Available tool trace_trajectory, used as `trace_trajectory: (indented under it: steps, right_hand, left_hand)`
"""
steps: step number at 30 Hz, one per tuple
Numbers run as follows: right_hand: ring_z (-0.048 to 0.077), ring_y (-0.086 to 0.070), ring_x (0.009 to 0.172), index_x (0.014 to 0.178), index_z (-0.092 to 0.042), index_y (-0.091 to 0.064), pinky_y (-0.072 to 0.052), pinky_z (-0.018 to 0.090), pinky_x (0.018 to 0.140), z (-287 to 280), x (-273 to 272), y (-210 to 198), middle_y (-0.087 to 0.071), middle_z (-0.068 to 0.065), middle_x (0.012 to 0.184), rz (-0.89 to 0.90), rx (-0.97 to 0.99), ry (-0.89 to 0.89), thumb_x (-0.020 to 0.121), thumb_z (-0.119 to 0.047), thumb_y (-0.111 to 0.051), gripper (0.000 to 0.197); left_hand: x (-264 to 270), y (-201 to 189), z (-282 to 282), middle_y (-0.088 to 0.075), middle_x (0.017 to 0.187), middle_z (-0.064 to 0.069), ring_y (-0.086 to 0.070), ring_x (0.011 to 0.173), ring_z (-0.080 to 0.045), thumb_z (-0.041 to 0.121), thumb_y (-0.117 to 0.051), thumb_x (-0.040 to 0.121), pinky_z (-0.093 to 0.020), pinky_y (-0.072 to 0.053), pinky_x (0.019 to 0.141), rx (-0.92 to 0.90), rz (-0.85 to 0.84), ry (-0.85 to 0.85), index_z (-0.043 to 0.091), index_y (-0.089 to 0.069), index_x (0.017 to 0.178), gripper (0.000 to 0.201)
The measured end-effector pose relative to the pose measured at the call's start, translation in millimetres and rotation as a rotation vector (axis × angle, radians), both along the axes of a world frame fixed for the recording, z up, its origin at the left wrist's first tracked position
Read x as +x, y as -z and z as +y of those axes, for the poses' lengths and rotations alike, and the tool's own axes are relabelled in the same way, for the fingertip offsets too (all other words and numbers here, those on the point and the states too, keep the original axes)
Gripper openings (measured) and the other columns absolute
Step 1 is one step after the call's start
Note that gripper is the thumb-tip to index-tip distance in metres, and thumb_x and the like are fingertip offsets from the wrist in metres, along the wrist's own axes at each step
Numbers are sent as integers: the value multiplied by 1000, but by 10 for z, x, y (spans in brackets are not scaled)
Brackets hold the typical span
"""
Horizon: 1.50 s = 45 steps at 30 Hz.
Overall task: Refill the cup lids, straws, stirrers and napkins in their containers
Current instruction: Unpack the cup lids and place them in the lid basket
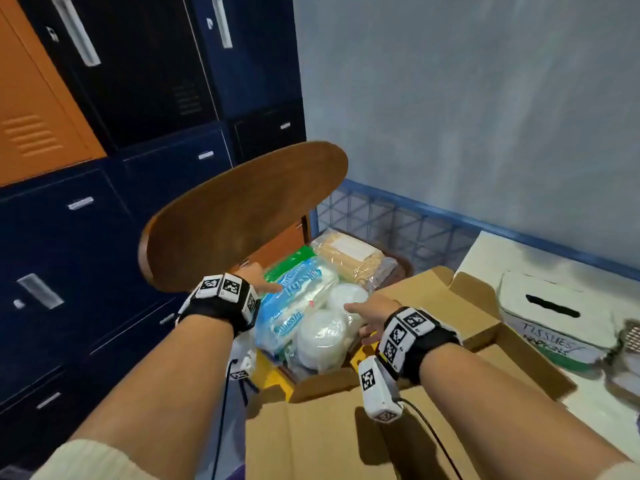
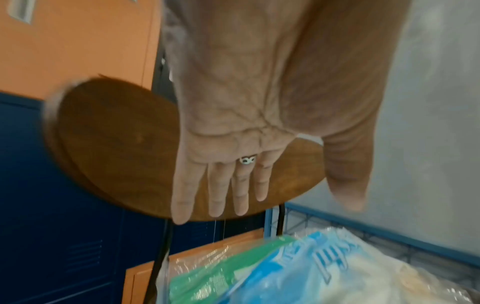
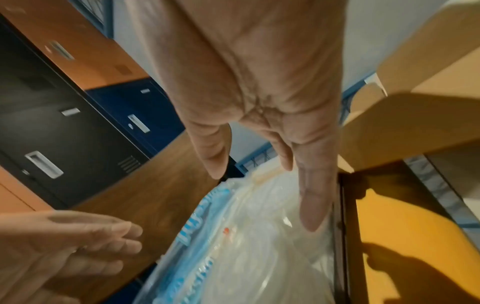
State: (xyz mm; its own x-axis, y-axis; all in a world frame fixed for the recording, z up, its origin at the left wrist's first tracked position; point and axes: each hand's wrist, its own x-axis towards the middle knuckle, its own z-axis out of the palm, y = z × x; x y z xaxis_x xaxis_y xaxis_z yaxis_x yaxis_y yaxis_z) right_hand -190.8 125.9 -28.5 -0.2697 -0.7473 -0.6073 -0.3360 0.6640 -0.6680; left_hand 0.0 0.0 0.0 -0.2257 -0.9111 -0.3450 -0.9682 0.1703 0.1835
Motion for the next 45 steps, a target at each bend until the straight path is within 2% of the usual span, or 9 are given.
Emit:
trace_trajectory:
  steps: [9,16,20,25,28,32,34,41,45]
  right_hand:
    - [34,-56,109,139,-6,-29,-48,43,97,-336,116,463,-43,22,136,-289,193,122,93,-33,-53,58]
    - [21,-56,92,126,-11,-44,-52,35,73,-367,50,612,-56,9,107,-346,237,195,85,-34,-65,51]
    - [18,-56,81,111,-16,-46,-50,35,77,-362,-4,595,-58,4,93,-378,241,190,83,-33,-68,39]
    - [18,-58,71,126,-10,-46,-47,19,42,-414,-15,519,-60,9,92,-464,226,243,81,-25,-70,53]
    - [15,-55,70,127,-10,-46,-47,23,50,-429,-29,484,-59,9,96,-429,232,200,81,-33,-70,57]
    - [25,-51,107,133,-18,-38,-50,36,80,-368,-51,485,-48,12,129,-401,152,167,86,-32,-64,56]
    - [28,-48,116,136,-19,-36,-50,40,87,-339,-60,466,-44,14,136,-417,99,158,87,-29,-62,56]
    - [17,-53,86,137,-24,-38,-49,38,75,-298,-151,260,-58,0,104,-481,-211,291,87,-32,-60,55]
    - [19,-59,99,139,-25,-35,-53,34,70,-157,-198,-126,-57,6,126,-628,-420,370,91,-32,-52,52]
  left_hand:
    - [-120,522,-218,-39,146,-14,-42,130,-27,50,-58,86,-32,-35,104,208,-62,48,3,-29,142,79]
    - [-109,619,-342,-44,141,-12,-46,125,-27,58,-59,81,-32,-39,98,253,-71,50,5,-36,137,81]
    - [-104,679,-344,-33,149,-14,-39,133,-28,59,-65,75,-37,-36,106,284,-21,-1,4,-22,144,99]
    - [-106,652,-331,-21,154,-16,-33,137,-29,55,-63,79,-33,-32,108,255,28,-20,-1,-12,147,101]
    - [-100,590,-361,-35,148,-13,-40,131,-28,55,-65,77,-32,-37,102,237,51,-34,3,-24,145,95]
    - [-128,471,-393,-50,133,-11,-50,112,-24,46,-62,83,-23,-38,74,228,125,2,2,-42,134,71]
    - [-130,444,-402,-54,132,-8,-53,115,-26,40,-65,83,-24,-41,84,269,209,18,6,-49,130,60]
    - [-127,55,-374,-65,116,-12,-64,99,-27,21,-70,82,-43,-49,96,282,627,46,6,-59,116,39]
    - [-188,-387,-183,-65,113,-18,-64,98,-33,16,-69,83,-49,-49,94,282,847,52,8,-61,110,29]
